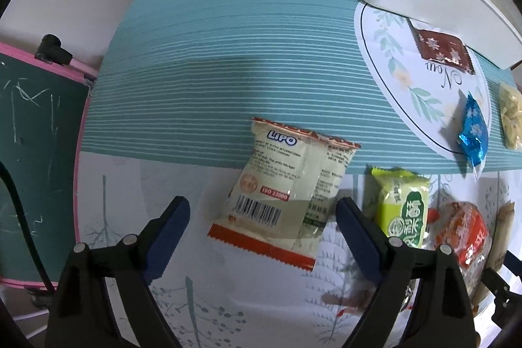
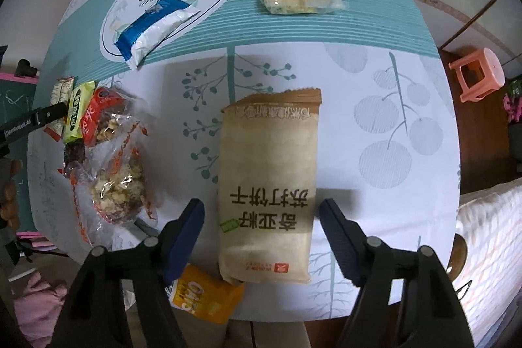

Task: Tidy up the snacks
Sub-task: 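Grasp the white LIPO packet with the left tool while the right tool grasps the tan biscuit bag, then lower both packets into the white tray and open both tools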

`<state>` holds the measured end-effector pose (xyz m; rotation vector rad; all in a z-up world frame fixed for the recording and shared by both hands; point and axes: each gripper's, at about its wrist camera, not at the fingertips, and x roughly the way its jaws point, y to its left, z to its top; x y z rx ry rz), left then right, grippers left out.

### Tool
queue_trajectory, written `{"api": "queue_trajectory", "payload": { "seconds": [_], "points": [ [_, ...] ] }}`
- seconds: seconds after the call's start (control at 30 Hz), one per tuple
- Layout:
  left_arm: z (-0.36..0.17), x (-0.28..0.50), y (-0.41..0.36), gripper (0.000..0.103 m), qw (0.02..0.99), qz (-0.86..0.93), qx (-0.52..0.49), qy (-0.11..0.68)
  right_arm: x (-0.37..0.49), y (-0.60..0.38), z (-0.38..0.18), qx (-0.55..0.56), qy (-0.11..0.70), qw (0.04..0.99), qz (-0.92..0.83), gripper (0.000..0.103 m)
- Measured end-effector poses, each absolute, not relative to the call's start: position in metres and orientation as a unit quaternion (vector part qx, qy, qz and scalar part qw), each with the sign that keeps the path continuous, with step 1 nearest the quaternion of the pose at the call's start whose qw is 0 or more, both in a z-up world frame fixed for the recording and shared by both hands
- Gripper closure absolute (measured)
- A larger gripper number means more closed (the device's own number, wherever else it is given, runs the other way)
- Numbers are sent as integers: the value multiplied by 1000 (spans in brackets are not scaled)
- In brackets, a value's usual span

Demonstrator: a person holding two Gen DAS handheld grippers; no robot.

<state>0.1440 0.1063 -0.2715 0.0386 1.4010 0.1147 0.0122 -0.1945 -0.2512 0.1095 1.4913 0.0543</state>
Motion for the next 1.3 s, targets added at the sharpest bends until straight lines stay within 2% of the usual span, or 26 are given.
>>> {"api": "queue_trajectory", "payload": {
  "seconds": [0.13,0.17,0.3,0.4,0.77,1.1,1.3],
  "points": [
    [-274,148,105,22,765,45,5,643,16,-193,-249,38,674,738,18,43],
    [-274,149,105,27,766,41,1,642,17,-192,-249,34,672,739,16,45],
    [-271,152,102,47,769,25,-15,638,22,-190,-246,33,671,740,15,48],
    [-269,153,97,56,774,23,-9,633,23,-193,-244,33,670,742,16,49],
    [-242,130,94,57,784,30,-29,619,25,-211,-225,46,663,746,39,49],
    [-153,129,55,57,828,-32,-29,559,42,-217,-168,63,623,777,65,49],
    [-90,150,21,57,855,-72,-12,514,73,-211,-124,55,569,816,82,49]
  ]
}}
